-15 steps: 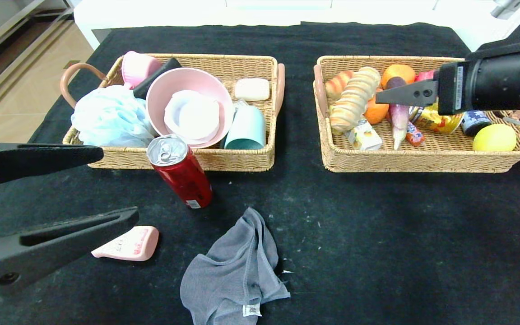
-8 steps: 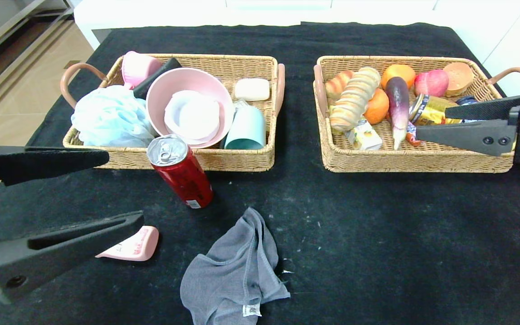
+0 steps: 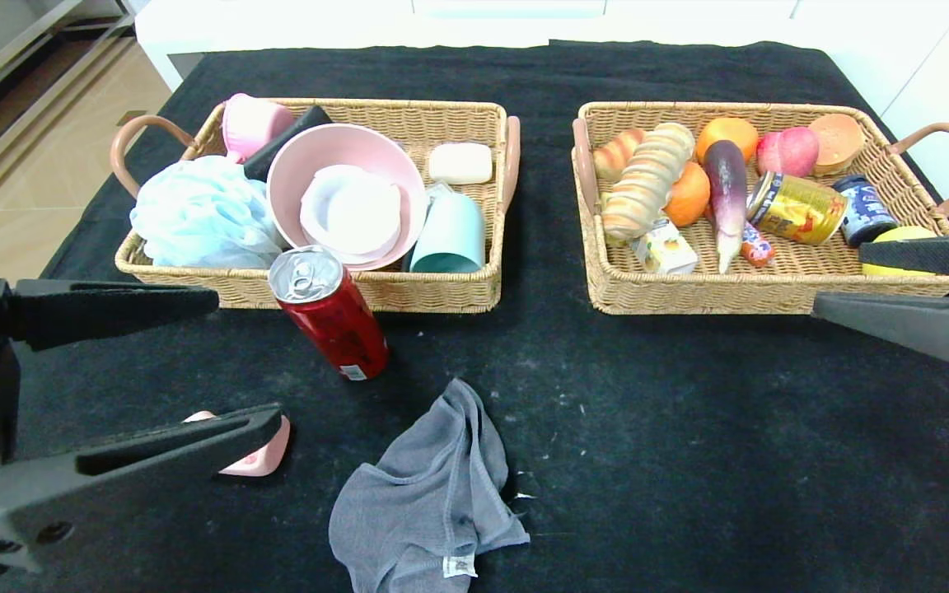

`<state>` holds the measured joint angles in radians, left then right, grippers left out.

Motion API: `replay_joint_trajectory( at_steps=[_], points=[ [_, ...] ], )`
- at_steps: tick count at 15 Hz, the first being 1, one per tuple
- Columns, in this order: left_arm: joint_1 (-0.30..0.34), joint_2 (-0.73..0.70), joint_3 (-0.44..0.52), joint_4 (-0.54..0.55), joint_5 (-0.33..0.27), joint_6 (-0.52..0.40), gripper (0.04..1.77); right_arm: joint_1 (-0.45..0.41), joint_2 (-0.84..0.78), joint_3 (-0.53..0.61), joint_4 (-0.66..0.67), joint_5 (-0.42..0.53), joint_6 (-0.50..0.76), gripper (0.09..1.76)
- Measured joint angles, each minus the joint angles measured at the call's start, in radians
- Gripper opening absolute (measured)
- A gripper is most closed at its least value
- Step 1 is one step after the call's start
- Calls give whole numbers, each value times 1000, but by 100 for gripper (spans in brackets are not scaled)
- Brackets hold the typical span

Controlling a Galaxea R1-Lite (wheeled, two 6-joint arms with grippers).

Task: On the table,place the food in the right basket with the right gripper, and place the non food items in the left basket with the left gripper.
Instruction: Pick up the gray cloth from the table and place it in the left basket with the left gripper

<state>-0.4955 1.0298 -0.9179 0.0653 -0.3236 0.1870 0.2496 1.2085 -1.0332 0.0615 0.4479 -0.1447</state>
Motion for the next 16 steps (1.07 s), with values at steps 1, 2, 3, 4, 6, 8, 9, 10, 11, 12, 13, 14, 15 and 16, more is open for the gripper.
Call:
replay_joint_trajectory(
  at_steps=[1, 2, 3, 4, 6, 8, 9, 10, 11, 12, 13, 14, 15, 16],
  points=[
    [-11, 3, 1, 0, 2, -1, 172, 0, -8, 14, -1, -1, 0, 170],
    [-18, 6, 3, 1, 2, -1, 172, -1, -15, 33, -1, 0, 0, 170],
    [-23, 9, 5, 0, 3, -1, 172, -1, -19, 49, -1, -1, -3, 170],
    [-27, 13, 6, 0, 3, -1, 172, -1, -22, 54, -2, 0, -6, 170],
    [-29, 20, 8, -1, 6, -1, 172, -3, -24, 60, -1, -1, -9, 170],
    [-30, 25, 8, -4, 8, -1, 172, -6, -21, 64, 3, 0, -9, 170],
    [-30, 24, 8, -3, 9, -1, 172, -6, -17, 65, 4, 0, -9, 170],
    [-31, 24, 8, -1, 9, -1, 172, -6, -14, 66, 5, 0, -9, 170],
    [-31, 23, 8, -1, 9, -1, 172, -6, -13, 66, 4, 0, -9, 170],
    [-31, 23, 7, -1, 10, -1, 172, -6, -12, 66, 4, 0, -9, 170],
    [-31, 22, 6, -1, 10, -1, 172, -7, -11, 65, 4, 0, -9, 170],
    [-31, 20, 6, 0, 10, -1, 172, -7, -11, 64, 4, 0, -9, 170],
    [-31, 17, 2, 5, 14, -1, 172, -7, -11, 64, 4, 0, -8, 170],
    [-31, 13, 0, 7, 17, -2, 172, -8, -11, 64, 4, 0, -8, 170]
  ],
)
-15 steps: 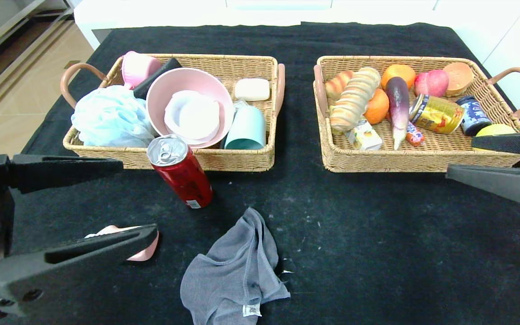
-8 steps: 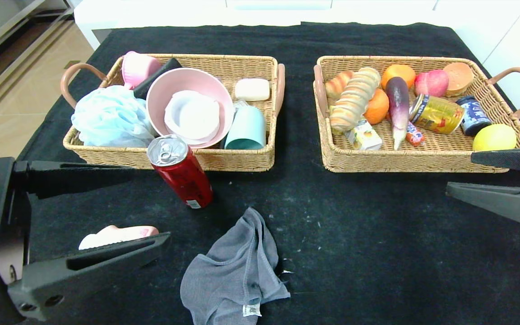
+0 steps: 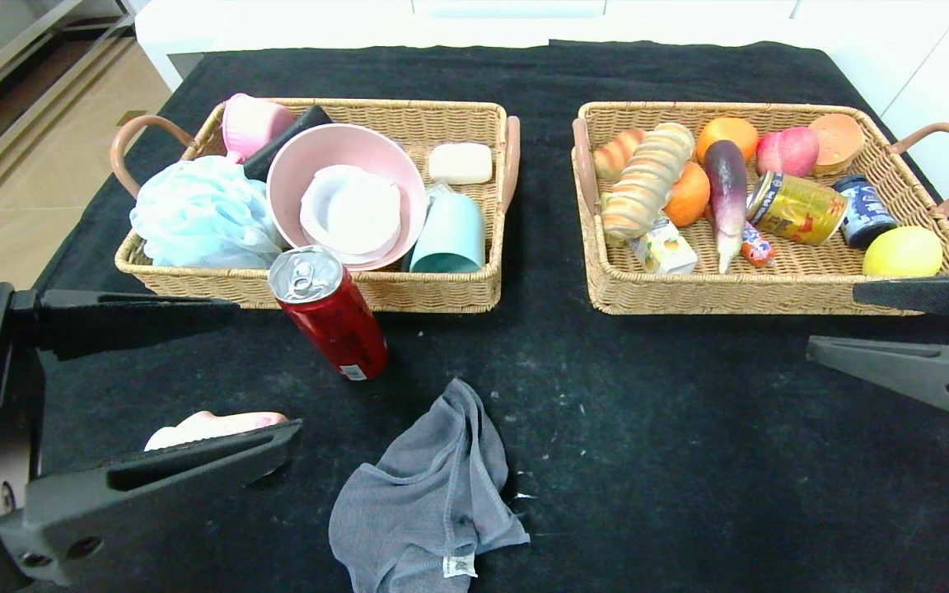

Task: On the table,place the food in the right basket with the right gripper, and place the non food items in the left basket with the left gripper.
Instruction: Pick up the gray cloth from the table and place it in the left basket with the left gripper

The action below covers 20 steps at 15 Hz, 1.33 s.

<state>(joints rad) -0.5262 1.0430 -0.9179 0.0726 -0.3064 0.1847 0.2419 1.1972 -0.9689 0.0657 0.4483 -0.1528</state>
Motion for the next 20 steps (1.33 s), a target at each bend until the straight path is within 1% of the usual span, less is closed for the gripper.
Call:
replay_joint_trajectory(
  at_steps=[2, 3, 4, 6, 7, 8, 10, 11, 12, 13, 15, 17, 20],
  points=[
    [0, -4, -3, 25, 11, 0, 172, 0, -4, 0, 0, -1, -1, 170],
    [0, -4, -12, 70, 27, 0, 172, 0, -7, -1, 0, -1, 0, 170],
    [-3, -3, -25, 123, 35, 1, 172, 0, -9, -2, 0, -1, 0, 170],
    [-19, 8, -83, 294, 51, 1, 172, -1, -12, -3, 0, -1, 0, 170],
    [-38, 20, -120, 368, 80, 1, 172, -2, -13, -4, 0, -1, 0, 170],
    [-62, 35, -147, 407, 127, 1, 172, -3, -13, -5, 0, -2, 0, 170],
    [-121, 79, -174, 431, 255, 0, 172, -8, -15, -8, 0, -2, 0, 170],
    [-151, 106, -178, 432, 309, -5, 172, -13, -16, -8, 0, -1, -1, 170],
    [-179, 136, -180, 431, 352, -10, 172, -14, -18, -9, 0, -1, -1, 170],
    [-202, 169, -182, 427, 381, -18, 172, -16, -21, -10, 0, -1, -1, 170],
    [-233, 232, -190, 424, 406, -41, 172, -18, -25, -11, 0, -2, -1, 170],
    [-245, 296, -203, 422, 441, -65, 172, -19, -27, -11, 0, -2, -1, 170],
    [-254, 382, -226, 421, 470, -87, 172, -24, -27, -11, -1, 0, -1, 170]
  ],
)
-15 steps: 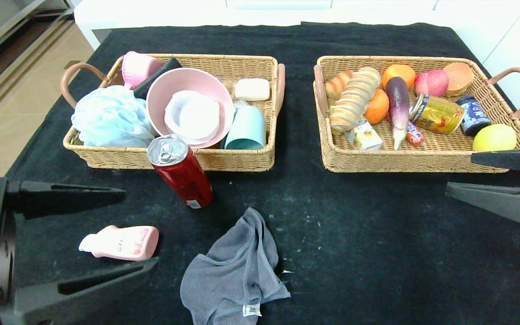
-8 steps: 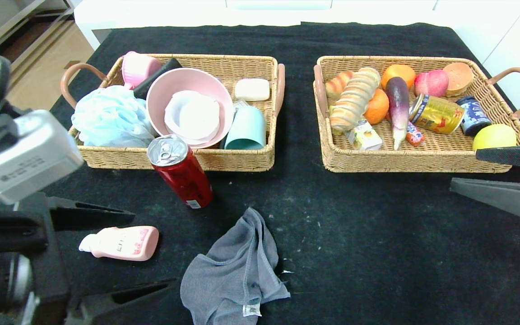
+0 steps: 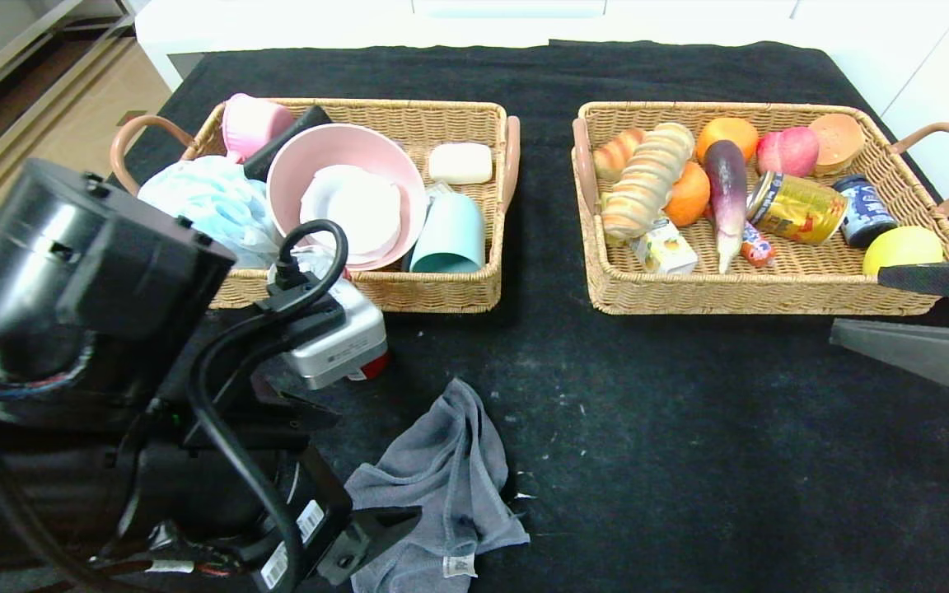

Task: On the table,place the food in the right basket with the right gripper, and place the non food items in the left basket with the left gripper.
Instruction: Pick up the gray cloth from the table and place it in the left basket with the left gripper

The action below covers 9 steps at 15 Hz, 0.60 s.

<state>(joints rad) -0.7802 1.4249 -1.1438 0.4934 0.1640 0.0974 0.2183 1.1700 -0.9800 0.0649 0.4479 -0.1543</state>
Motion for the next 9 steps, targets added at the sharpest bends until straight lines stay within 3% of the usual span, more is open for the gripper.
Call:
replay_joint_trajectory(
  at_steps=[3, 9],
  points=[
    [-27, 78, -30, 5, 67, -40, 172, -1, 0, 0, 0, 0, 0, 170],
    [-56, 220, -89, 14, 97, -106, 172, 0, 2, 0, 0, 0, 0, 170]
  ],
)
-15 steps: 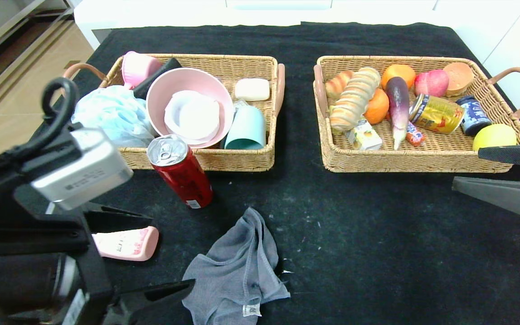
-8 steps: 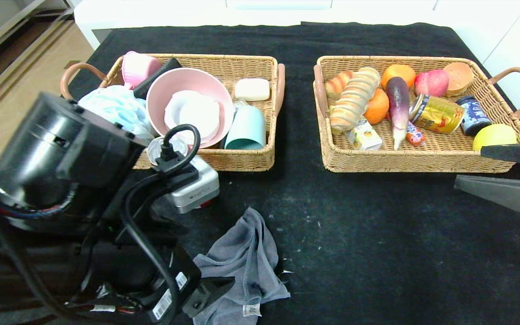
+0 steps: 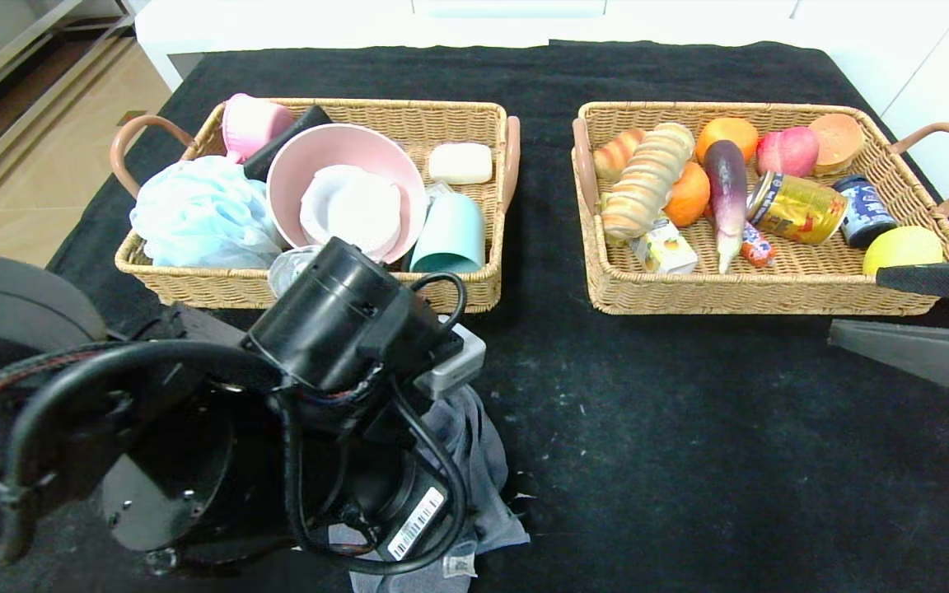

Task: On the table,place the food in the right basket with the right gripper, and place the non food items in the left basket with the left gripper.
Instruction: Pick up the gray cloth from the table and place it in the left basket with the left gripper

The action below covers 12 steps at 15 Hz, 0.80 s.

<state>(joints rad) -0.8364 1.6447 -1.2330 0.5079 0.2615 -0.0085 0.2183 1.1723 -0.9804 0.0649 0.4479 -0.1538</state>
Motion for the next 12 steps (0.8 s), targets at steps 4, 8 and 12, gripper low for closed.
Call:
replay_joint_trajectory(
  at_steps=[4, 8, 12],
  points=[
    [-11, 50, -3, 2, 14, -2, 172, 1, 3, 1, 0, 0, 0, 170],
    [-29, 79, -10, 43, 27, -7, 172, 1, 6, 2, 0, 0, 0, 170],
    [-33, 100, -11, 45, 40, -6, 172, 0, 7, 2, -1, 0, 0, 170]
  ],
)
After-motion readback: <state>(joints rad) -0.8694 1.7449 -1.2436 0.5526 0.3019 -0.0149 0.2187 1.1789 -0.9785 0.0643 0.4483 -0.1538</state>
